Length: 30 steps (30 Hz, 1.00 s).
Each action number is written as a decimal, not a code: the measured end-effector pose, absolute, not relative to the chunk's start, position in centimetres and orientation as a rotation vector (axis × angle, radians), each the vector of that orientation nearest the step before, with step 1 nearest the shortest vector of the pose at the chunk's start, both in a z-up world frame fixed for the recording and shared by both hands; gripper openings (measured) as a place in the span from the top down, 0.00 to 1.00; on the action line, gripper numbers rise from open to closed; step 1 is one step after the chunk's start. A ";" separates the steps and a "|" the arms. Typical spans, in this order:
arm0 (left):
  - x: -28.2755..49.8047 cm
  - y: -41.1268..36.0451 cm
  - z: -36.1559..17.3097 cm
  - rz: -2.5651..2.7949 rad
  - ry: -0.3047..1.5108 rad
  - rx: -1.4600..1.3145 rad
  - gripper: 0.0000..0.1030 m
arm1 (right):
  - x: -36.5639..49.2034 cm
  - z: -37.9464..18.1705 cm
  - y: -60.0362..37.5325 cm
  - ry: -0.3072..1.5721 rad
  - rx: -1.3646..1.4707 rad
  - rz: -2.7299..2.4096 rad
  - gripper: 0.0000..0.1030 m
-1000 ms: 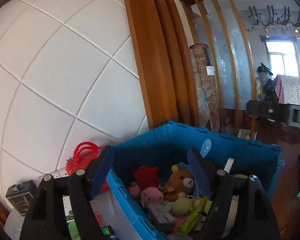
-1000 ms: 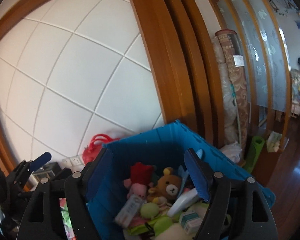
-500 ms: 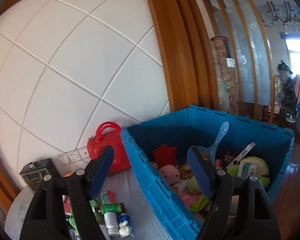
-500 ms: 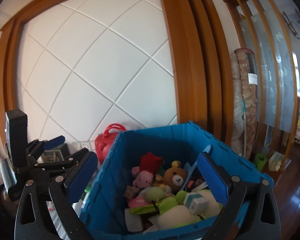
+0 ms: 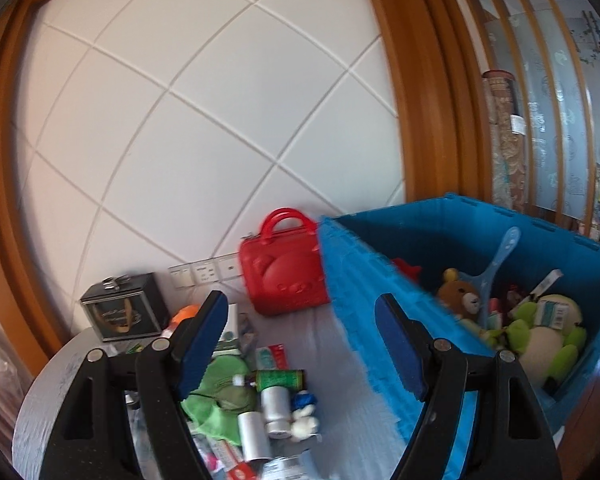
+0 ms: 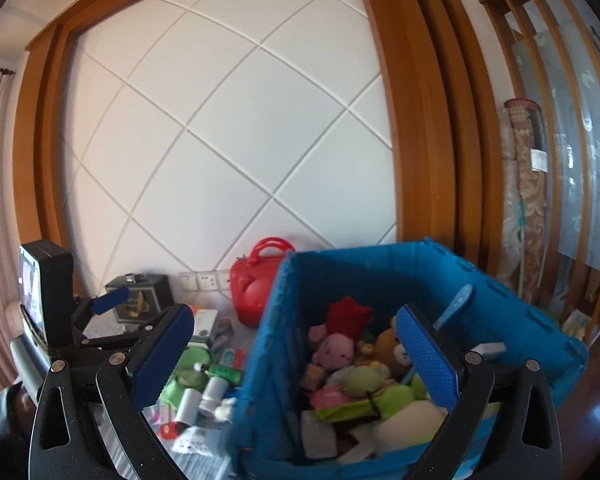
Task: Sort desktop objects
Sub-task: 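Move both tools back from the bin toward the table pile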
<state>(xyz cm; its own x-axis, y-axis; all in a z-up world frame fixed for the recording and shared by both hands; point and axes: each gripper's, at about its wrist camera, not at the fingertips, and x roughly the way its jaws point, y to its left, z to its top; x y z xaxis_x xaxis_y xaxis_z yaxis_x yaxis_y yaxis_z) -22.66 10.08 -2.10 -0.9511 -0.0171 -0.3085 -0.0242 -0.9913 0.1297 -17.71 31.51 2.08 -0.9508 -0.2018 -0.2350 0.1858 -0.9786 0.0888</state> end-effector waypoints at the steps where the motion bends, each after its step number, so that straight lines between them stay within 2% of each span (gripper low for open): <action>1: -22.6 8.5 -2.5 3.114 0.207 -0.502 0.27 | -18.0 1.9 30.2 -0.091 0.374 -2.901 0.01; 11: -22.2 -8.9 -8.4 3.280 0.356 -0.693 0.27 | -21.4 -2.2 18.7 -0.044 0.523 -2.788 0.00; 18: -23.2 -16.8 -16.7 3.272 0.408 -0.945 0.27 | -24.0 -7.4 13.3 -0.057 0.658 -2.732 0.00; 26: -26.8 -18.4 -26.2 3.168 0.181 -1.258 0.27 | -28.7 -13.2 8.9 0.108 0.802 -2.571 0.00; 30: -29.9 -19.3 -30.2 3.108 -0.006 -1.418 0.27 | -31.8 -15.2 7.7 0.145 0.843 -2.481 0.00</action>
<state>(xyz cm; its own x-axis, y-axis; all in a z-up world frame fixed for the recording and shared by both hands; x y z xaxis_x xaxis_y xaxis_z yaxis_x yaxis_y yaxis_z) -29.87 -19.33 -30.20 -0.6242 -0.2453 -0.7417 0.2482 -0.9625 0.1094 -31.81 7.68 -15.18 -0.6765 -0.4345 -0.5946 0.5007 -0.8634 0.0613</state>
